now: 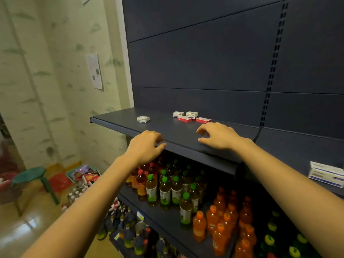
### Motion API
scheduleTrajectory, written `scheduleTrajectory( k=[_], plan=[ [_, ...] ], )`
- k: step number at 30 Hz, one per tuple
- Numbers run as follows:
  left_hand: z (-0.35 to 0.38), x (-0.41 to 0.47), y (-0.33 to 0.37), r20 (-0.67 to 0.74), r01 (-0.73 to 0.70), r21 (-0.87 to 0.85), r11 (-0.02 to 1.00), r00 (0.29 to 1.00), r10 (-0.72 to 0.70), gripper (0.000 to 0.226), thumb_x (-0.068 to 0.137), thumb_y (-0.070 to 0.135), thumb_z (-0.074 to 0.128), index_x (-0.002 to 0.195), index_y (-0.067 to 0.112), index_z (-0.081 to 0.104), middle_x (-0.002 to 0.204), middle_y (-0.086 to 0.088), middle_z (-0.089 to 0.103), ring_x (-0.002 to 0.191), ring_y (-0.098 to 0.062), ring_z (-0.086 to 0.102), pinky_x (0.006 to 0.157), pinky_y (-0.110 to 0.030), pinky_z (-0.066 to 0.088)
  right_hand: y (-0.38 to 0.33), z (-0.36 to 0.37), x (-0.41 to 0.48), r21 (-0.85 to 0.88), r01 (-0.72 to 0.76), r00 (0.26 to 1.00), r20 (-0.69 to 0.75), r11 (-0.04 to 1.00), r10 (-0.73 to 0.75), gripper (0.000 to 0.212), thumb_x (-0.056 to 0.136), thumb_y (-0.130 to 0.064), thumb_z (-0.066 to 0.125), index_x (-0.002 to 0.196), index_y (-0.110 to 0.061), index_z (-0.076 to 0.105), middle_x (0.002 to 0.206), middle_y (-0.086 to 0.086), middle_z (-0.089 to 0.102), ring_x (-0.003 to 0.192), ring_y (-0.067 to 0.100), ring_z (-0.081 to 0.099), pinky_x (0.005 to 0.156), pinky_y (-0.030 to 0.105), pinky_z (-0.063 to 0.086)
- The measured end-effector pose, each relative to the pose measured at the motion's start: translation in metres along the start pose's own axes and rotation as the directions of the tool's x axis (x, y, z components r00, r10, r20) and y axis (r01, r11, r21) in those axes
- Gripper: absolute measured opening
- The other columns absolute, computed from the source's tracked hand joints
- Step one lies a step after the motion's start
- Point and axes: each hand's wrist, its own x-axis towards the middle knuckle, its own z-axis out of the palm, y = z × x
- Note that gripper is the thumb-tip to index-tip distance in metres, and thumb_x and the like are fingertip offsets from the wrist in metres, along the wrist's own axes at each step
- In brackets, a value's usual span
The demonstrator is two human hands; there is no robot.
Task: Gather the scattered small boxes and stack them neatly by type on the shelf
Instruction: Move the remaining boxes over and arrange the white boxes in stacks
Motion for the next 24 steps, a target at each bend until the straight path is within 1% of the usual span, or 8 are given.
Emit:
scheduleTrajectory(
  k=[5,10,12,18,21,24],
  plan=[
    [0.022,0.041,-0.027,0.026,-0.021,-0.026,0.999,0.999,0.022,0.033,0.091,0.039,0.047,0.110,0.015,0.059,0.115,-0.003,0.061,0.108,-0.020,0.054,0.088,-0.038,0.048,0.009,0.016,0.050,-0.025,-0.044,0.999,0.008,0.999,0.044,0.037,0.091,-0.036,0.050,0.126,-0.025,0.051,0.127,-0.003,0.056,0.114,0.018,0.053,0.088,0.035,0.043],
    [0.043,0.101,-0.055,0.020,-0.045,-0.019,0.999,0.999,0.045,0.033,0.091,0.039,0.047,0.111,0.016,0.059,0.118,-0.002,0.060,0.113,-0.020,0.051,0.088,-0.037,0.045,0.027,0.031,0.116,-0.036,-0.101,0.995,-0.021,0.994,0.101,0.036,0.090,-0.035,0.051,0.125,-0.026,0.052,0.125,-0.002,0.055,0.111,0.020,0.053,0.080,0.032,0.040],
    [0.049,0.128,-0.066,0.039,-0.060,-0.013,0.998,0.997,0.060,0.032,0.092,0.038,0.047,0.112,0.016,0.058,0.120,-0.002,0.060,0.115,-0.020,0.050,0.089,-0.037,0.044,0.037,0.034,0.144,-0.045,-0.139,0.990,-0.027,0.989,0.138,0.036,0.089,-0.035,0.051,0.124,-0.026,0.052,0.125,-0.001,0.055,0.111,0.021,0.054,0.079,0.032,0.040],
    [0.062,0.199,-0.101,0.072,-0.110,0.051,0.993,0.992,0.106,0.035,0.093,0.038,0.045,0.116,0.014,0.057,0.122,-0.005,0.059,0.115,-0.023,0.050,0.094,-0.036,0.043,0.065,0.041,0.221,-0.065,-0.257,0.966,-0.041,0.964,0.255,0.044,0.088,-0.038,0.054,0.129,-0.022,0.048,0.132,0.001,0.052,0.117,0.025,0.051,0.085,0.038,0.042],
    [0.073,0.226,-0.112,0.112,-0.138,0.113,0.984,0.986,0.126,0.036,0.093,0.038,0.044,0.119,0.014,0.055,0.126,-0.006,0.056,0.118,-0.024,0.048,0.095,-0.037,0.042,0.074,0.052,0.248,-0.093,-0.301,0.954,-0.017,0.949,0.301,0.051,0.087,-0.040,0.056,0.131,-0.017,0.045,0.134,0.004,0.048,0.119,0.026,0.049,0.087,0.041,0.043],
    [0.085,0.250,-0.119,0.108,-0.156,0.105,0.982,0.984,0.144,0.036,0.093,0.038,0.044,0.118,0.014,0.055,0.127,-0.006,0.056,0.119,-0.024,0.047,0.093,-0.037,0.040,0.082,0.063,0.267,-0.120,-0.339,0.940,0.006,0.933,0.342,0.055,0.087,-0.043,0.056,0.131,-0.013,0.043,0.135,0.007,0.045,0.122,0.027,0.045,0.088,0.042,0.042]
  ],
)
